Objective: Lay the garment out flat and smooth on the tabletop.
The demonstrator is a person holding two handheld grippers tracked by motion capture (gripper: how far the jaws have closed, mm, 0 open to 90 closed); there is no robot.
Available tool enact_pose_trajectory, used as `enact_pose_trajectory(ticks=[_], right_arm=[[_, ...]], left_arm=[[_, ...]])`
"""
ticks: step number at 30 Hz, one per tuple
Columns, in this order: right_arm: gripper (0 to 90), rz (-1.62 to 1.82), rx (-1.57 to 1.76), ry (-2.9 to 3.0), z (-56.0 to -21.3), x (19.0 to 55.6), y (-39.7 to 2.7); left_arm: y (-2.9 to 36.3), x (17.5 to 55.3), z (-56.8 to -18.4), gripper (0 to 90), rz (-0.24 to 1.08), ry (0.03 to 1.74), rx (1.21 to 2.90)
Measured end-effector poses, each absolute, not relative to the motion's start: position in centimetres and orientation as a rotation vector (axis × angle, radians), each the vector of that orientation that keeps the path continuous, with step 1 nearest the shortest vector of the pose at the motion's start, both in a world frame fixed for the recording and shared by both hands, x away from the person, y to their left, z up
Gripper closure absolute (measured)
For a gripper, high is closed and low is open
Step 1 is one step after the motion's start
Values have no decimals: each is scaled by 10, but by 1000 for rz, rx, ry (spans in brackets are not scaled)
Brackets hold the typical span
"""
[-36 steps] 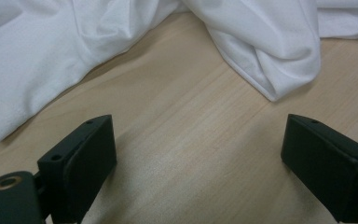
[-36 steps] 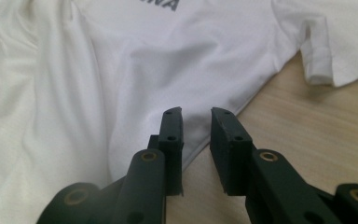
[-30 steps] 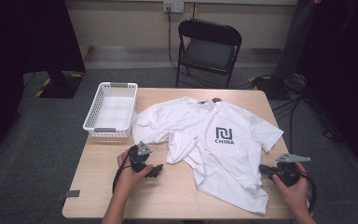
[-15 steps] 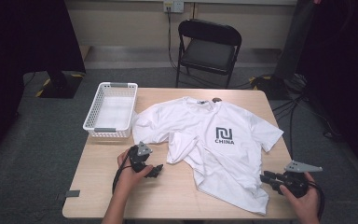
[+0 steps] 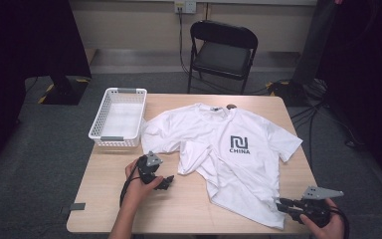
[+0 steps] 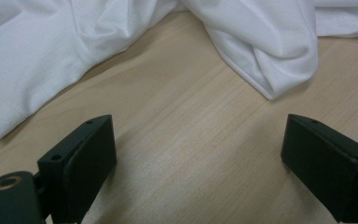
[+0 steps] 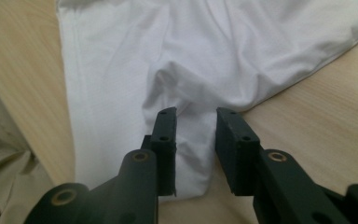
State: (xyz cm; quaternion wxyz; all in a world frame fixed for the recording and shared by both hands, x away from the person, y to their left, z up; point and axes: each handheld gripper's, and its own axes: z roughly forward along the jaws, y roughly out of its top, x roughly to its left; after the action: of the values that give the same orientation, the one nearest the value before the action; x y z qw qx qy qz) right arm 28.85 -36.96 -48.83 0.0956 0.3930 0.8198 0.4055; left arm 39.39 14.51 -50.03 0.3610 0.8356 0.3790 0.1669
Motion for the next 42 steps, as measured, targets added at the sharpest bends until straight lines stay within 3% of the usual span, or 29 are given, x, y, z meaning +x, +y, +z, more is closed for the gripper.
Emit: enact_pose_trajectory(ticks=[5,7,9,10,21,23,26,27,32,42], right_arm=[[621,1174,1076,2494,-490,281,-362],[700,1162,1056,2495,-492,282,-360],[840,1139,1031,2509,-491,283,-358],[858,1144,1014,2538,-491,283,-357],[873,1127,909,2698,-484,262,-353],[854,1181,932,2669,-482,261,-358],[746,1242,969,2566,-471,262,-364],[772,1268,967,2537,-466,263,-366],[688,1296,888,2480,-450,273,-354],[647,1109,826,2623,-480,286,-316]], left_arm=[[145,394,-500,97,430,977,2153],[145,394,-500,97,432,976,2154],[145,394,-500,97,431,976,2154],[145,394,-500,97,431,976,2153],[145,394,-500,97,431,976,2155],[145,394,-500,97,431,976,2155],[145,394,-500,97,431,976,2155],[145,394,-500,97,431,976,2155],[145,394,-500,97,431,976,2155],[145,394,-500,97,430,976,2154]])
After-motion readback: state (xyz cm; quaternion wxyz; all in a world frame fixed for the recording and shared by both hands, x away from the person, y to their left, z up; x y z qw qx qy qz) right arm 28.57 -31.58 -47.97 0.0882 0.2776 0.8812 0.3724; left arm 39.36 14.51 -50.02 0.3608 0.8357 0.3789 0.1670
